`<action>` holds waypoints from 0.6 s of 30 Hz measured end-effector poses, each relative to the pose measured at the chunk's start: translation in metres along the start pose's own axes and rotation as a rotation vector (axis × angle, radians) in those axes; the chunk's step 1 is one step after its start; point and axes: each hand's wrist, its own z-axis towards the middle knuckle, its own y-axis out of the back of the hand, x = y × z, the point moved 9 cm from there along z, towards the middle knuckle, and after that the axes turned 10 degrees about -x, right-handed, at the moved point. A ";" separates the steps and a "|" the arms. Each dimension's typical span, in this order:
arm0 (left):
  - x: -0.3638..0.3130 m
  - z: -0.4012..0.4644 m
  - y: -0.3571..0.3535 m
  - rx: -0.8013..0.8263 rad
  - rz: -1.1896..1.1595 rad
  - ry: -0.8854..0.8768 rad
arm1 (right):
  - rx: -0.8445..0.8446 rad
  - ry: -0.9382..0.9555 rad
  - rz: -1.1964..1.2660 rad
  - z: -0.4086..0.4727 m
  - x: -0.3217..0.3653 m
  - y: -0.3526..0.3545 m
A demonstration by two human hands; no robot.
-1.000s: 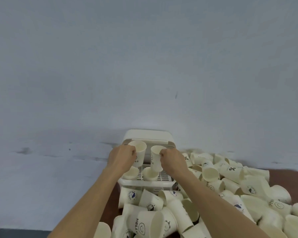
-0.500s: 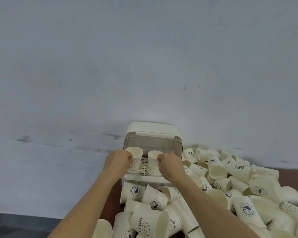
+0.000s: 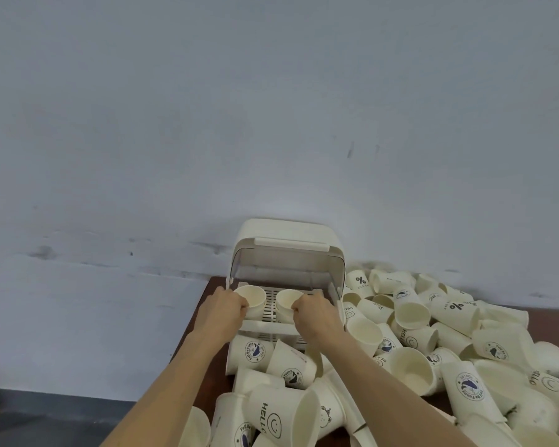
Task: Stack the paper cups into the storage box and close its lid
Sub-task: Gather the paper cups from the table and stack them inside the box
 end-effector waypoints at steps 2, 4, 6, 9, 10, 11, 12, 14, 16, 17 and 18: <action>-0.001 -0.001 -0.003 0.012 0.004 -0.009 | 0.032 -0.008 0.003 -0.002 0.001 -0.003; -0.003 -0.002 -0.005 0.021 0.012 -0.022 | 0.054 -0.024 0.005 -0.004 0.001 -0.004; -0.005 -0.003 -0.007 0.032 0.022 -0.029 | 0.066 -0.035 0.017 -0.007 0.002 -0.005; -0.006 -0.003 -0.010 0.054 0.032 -0.031 | 0.069 -0.043 0.038 -0.011 0.003 -0.005; -0.007 -0.004 -0.010 0.057 0.037 -0.030 | 0.071 -0.043 0.043 -0.011 0.003 -0.005; -0.007 -0.005 -0.009 0.057 0.045 -0.027 | 0.076 -0.044 0.046 -0.012 0.002 -0.006; -0.008 -0.006 -0.009 0.056 0.058 -0.026 | 0.082 -0.042 0.046 -0.012 0.002 -0.006; -0.011 -0.010 -0.007 0.052 0.071 -0.014 | 0.087 -0.029 0.030 -0.014 0.004 -0.003; -0.017 -0.016 -0.002 0.036 0.062 -0.002 | 0.081 -0.010 0.018 -0.015 0.005 0.001; -0.020 -0.018 0.001 0.025 0.054 0.003 | 0.076 -0.003 0.020 -0.015 0.005 0.003; -0.023 -0.019 0.004 0.013 0.043 0.005 | 0.069 0.001 0.023 -0.016 0.005 0.007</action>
